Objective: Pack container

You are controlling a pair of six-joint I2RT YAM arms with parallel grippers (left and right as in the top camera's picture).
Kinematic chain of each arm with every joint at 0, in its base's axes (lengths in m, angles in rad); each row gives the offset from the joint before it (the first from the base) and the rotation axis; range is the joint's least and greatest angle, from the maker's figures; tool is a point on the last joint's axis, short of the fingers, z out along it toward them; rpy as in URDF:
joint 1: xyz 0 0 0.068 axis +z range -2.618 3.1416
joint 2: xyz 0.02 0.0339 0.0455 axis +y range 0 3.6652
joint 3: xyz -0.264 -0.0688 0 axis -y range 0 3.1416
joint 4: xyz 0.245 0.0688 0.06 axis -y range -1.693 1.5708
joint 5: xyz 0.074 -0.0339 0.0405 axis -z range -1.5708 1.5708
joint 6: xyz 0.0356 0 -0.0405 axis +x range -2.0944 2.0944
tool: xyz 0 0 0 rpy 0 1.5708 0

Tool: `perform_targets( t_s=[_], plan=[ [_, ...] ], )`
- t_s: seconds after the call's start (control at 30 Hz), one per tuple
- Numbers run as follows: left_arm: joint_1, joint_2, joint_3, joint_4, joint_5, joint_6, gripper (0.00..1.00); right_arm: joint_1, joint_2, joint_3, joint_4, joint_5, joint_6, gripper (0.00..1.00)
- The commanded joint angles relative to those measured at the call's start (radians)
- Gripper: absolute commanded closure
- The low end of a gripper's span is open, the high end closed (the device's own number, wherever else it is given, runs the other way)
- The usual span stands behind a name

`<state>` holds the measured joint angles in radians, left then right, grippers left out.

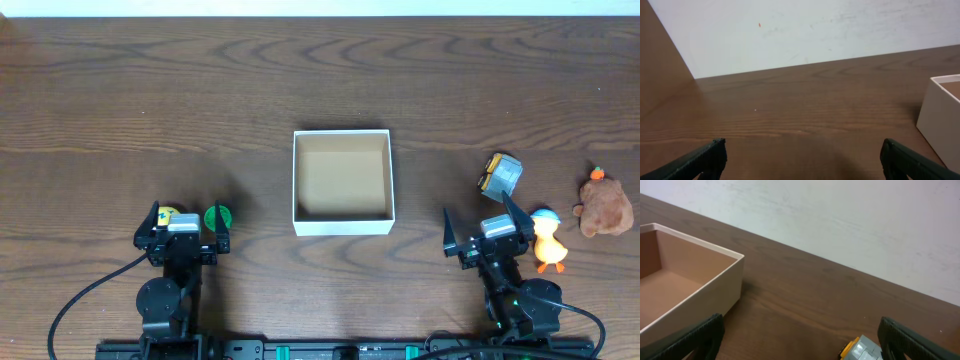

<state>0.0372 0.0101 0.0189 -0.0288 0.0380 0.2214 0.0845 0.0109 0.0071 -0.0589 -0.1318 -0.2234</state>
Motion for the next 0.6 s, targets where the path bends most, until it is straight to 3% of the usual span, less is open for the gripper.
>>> perform_targets(
  t_s=[0.0,0.57],
  plan=[
    [-0.001,-0.006,-0.015,-0.042,-0.012,0.002,0.02,-0.004,-0.002,-0.002,-0.003,-0.007,-0.002,0.01],
    [-0.001,-0.006,-0.015,-0.042,-0.013,0.003,0.02,-0.004,-0.002,-0.002,0.006,0.011,-0.043,0.01]
  ],
)
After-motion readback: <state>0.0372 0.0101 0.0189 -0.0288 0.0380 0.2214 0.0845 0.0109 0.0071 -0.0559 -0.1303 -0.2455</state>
